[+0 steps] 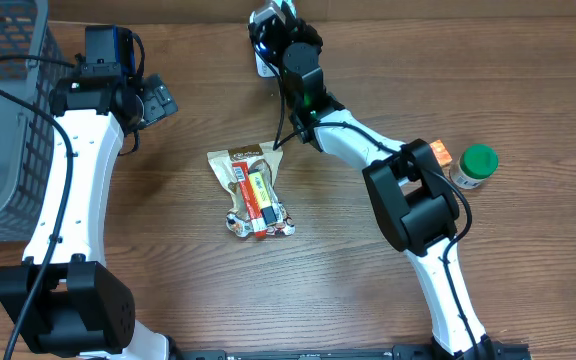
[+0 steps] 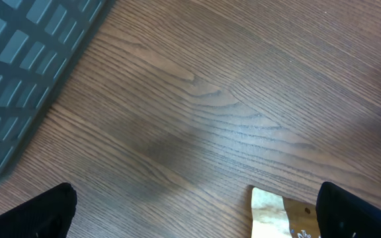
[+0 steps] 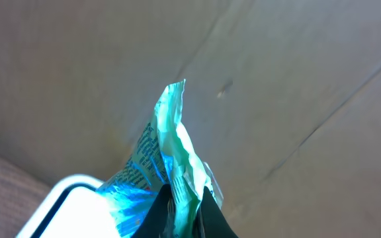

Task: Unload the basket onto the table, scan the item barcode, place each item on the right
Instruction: 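Hold the teal pack in front of the scanner window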

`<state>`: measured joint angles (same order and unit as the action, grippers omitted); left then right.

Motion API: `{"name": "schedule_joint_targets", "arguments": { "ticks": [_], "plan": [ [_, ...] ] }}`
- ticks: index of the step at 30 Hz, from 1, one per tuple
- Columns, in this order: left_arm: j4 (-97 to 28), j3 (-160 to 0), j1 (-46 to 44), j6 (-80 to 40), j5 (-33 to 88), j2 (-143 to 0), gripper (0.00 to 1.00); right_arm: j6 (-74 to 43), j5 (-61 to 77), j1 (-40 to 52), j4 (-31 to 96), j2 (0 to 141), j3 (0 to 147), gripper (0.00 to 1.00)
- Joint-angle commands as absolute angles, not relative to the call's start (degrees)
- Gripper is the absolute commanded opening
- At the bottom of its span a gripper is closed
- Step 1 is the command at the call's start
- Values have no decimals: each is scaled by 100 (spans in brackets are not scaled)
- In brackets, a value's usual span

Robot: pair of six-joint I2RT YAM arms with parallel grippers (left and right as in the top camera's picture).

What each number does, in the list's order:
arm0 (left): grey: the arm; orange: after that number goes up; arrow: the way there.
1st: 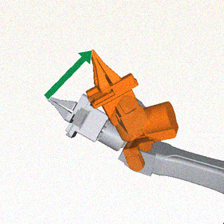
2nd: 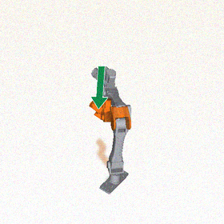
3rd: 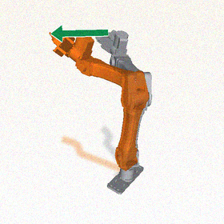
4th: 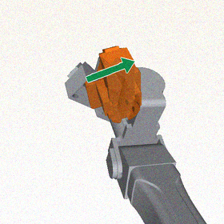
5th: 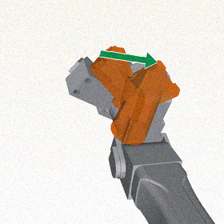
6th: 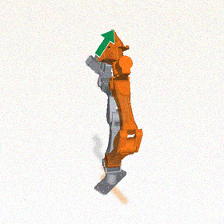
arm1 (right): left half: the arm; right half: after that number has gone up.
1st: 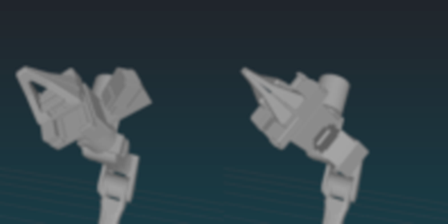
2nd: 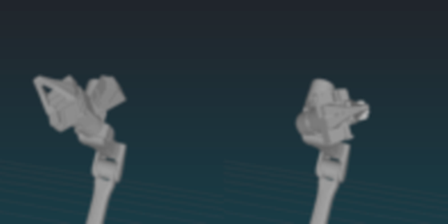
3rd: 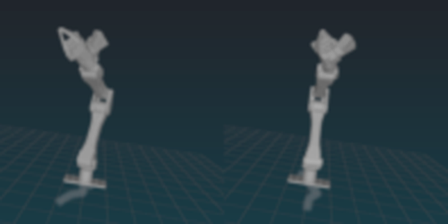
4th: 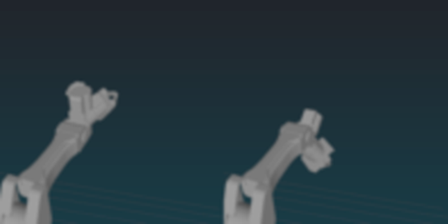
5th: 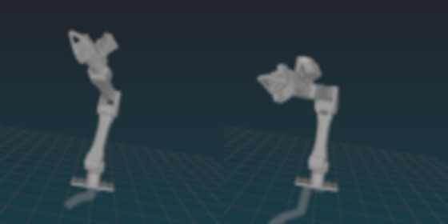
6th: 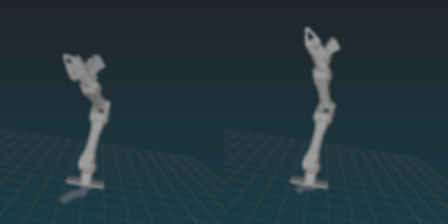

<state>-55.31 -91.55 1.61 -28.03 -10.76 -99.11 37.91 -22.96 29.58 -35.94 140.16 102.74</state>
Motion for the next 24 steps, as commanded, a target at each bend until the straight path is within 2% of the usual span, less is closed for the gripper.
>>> {"name": "schedule_joint_targets", "arguments": {
  "ticks": [1,6,18,24],
  "plan": [
    [-5527,-9190,185,-2679,-1090,-9861,100,3809,-2239,2906,-3588,14184,10357,4],
    [-5527,-9190,185,-2679,-1090,-9861,100,3811,-2165,2952,-3404,14199,10357,4],
    [-5527,-9190,185,-2679,-1090,-9861,100,4574,-2091,3216,-2073,14199,10357,4],
    [-5527,-9190,185,-2679,-1090,-9861,100,4571,-2091,3326,-1959,14169,10357,4]
  ]
}}
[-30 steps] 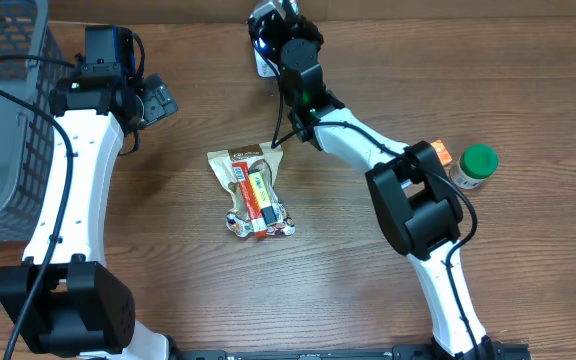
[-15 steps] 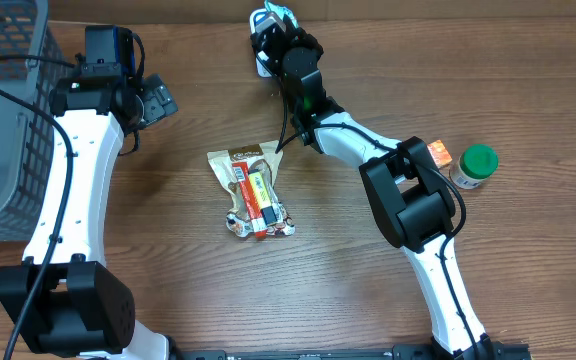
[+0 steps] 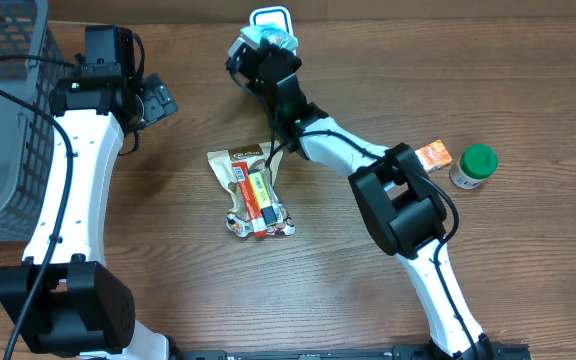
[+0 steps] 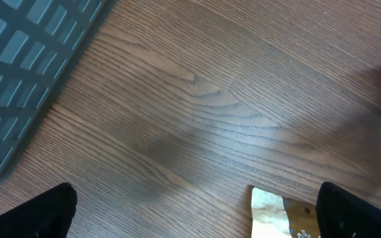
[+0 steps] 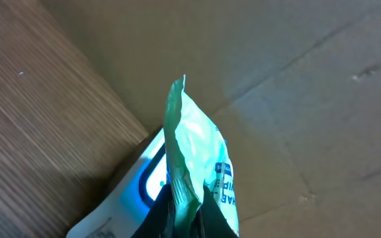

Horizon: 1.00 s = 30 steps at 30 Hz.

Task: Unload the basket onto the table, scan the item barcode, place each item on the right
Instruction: 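Hold the teal pack in front of the scanner window, then move the teal pack right and set it beside the orange box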

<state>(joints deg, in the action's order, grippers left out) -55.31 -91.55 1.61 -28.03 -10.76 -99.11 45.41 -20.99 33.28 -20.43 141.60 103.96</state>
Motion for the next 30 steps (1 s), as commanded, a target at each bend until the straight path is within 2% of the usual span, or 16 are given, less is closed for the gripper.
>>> {"name": "schedule_joint_targets", "arguments": {
  "ticks": [1,6,13,17,21,25,26,30],
  "plan": [
    [-5527,-9190,185,-2679,-1090,-9861,100,4569,-2091,3343,-1957,14134,10357,4],
    [-5524,-9190,185,-2681,-1090,-9861,100,4200,-2091,3369,-1833,13662,10357,4],
    [-5527,-9190,185,-2679,-1090,-9861,100,2827,-2084,3234,-316,12250,10357,4],
    [-5527,-9190,185,-2681,-1090,-9861,100,1776,-1949,3024,1264,11459,10357,4],
    [-5527,-9190,185,-2679,-1090,-9861,100,1096,-980,2692,3247,10932,10357,4],
    [-5527,-9190,185,-2679,-1090,-9861,100,1004,110,2276,5227,10836,10353,4],
    [-5527,-9190,185,-2681,-1090,-9861,100,1009,228,2058,6071,10881,10261,4],
    [-5527,-9190,185,-2681,-1090,-9861,100,1028,228,1531,7041,11074,9876,5]
  ]
}}
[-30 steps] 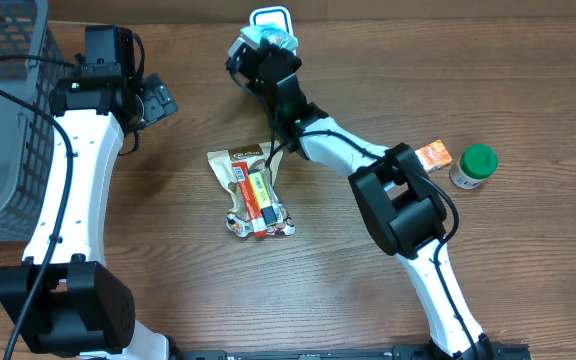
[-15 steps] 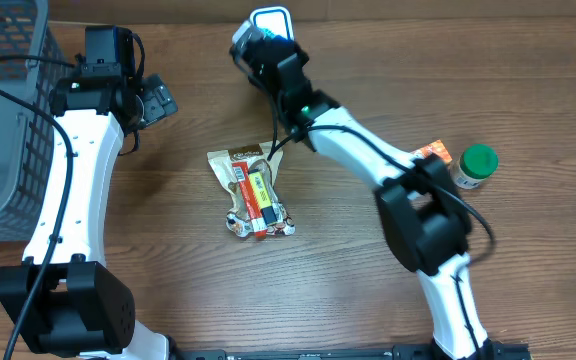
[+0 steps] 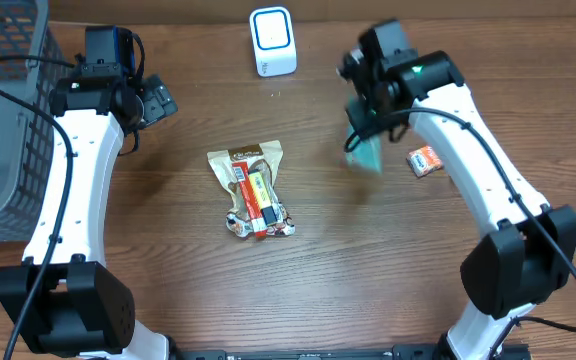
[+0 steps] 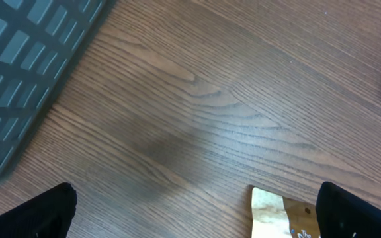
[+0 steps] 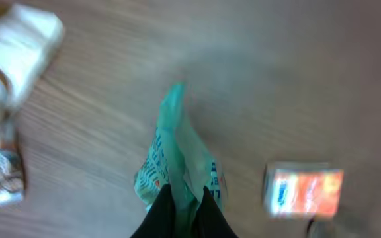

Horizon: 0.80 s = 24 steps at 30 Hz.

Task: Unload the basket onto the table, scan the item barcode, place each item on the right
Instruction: 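Move the teal pack right and set it beside the orange box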

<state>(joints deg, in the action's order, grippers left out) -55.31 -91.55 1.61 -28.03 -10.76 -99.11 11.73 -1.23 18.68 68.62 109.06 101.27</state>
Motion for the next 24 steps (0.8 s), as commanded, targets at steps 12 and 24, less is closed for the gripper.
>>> {"name": "schedule_joint_targets", "arguments": {
  "ticks": [12,24],
  "plan": [
    [-5527,-9190,185,-2679,-1090,-9861,100,1216,71,753,6381,11100,9006,33],
    [-5527,-9190,185,-2681,-1090,-9861,100,-19,1243,910,5964,11093,9006,100]
  ]
}}
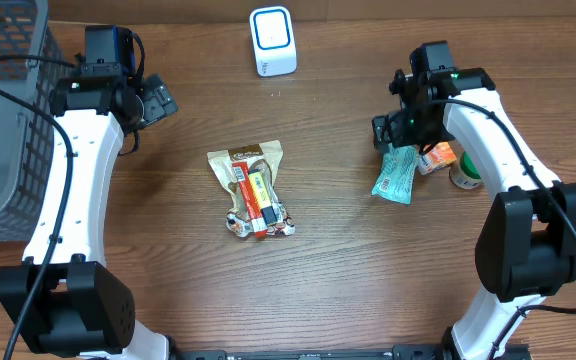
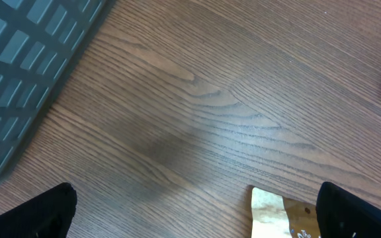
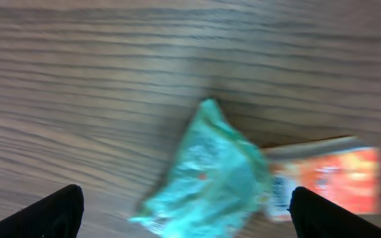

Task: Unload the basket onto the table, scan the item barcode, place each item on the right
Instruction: 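Move the teal pack right and set it beside the orange box, then release the pack and move the right gripper left over the snack bag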

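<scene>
A teal packet (image 1: pixel 396 176) lies flat on the table at the right, against a small orange box (image 1: pixel 438 157). My right gripper (image 1: pixel 406 128) hangs just above it, open, with nothing held. In the right wrist view the teal packet (image 3: pixel 210 178) lies between the spread fingers (image 3: pixel 57 213), blurred. The white scanner (image 1: pixel 273 41) stands at the back middle. My left gripper (image 1: pixel 158 102) is open at the back left, away from everything; in its own view the left gripper (image 2: pixel 194 215) is over bare wood.
A brown snack packet (image 1: pixel 253 190) lies in the table's middle; its corner (image 2: pixel 278 215) shows in the left wrist view. A green-lidded jar (image 1: pixel 467 173) stands right of the orange box (image 3: pixel 329 182). A grey basket (image 1: pixel 3 110) fills the far left.
My right gripper was shut on the teal packet above the table's right middle. Now it is open, farther right, and the packet lies on the table beside the orange box. The left arm is unmoved.
My right gripper first held the teal packet right at the scanner at the back. It was then still beside the scanner, a little left. Later it held the packet over the table's right side. Now the packet lies released by the orange box.
</scene>
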`<state>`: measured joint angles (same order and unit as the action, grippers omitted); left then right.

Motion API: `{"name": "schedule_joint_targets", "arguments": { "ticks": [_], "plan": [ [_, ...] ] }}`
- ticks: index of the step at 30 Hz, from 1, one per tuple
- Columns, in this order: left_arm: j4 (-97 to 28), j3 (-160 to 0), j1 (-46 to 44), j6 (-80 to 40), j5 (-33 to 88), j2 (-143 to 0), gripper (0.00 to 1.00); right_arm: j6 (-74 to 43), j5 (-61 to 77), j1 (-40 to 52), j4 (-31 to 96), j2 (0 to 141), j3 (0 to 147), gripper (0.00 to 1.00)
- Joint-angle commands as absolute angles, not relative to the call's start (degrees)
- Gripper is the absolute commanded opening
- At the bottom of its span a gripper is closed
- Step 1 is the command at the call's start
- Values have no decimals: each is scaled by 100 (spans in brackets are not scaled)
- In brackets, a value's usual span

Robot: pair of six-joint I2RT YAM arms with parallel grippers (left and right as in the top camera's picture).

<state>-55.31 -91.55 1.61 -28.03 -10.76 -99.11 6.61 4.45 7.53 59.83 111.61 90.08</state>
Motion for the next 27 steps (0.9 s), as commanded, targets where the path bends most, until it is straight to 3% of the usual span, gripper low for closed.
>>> {"name": "schedule_joint_targets", "arguments": {
  "ticks": [1,5,17,27],
  "plan": [
    [-5527,-9190,185,-2681,-1090,-9861,100,-244,1409,976,5986,11093,9006,100],
    [-5527,-9190,185,-2681,-1090,-9861,100,-864,1573,1260,6119,11093,9006,100],
    [-5527,-9190,185,-2679,-1090,-9861,100,-899,2049,1986,6368,11093,9006,100],
    [-5527,-9190,185,-2681,-1090,-9861,100,-899,2049,2008,6090,11093,9006,100]
  ]
}}
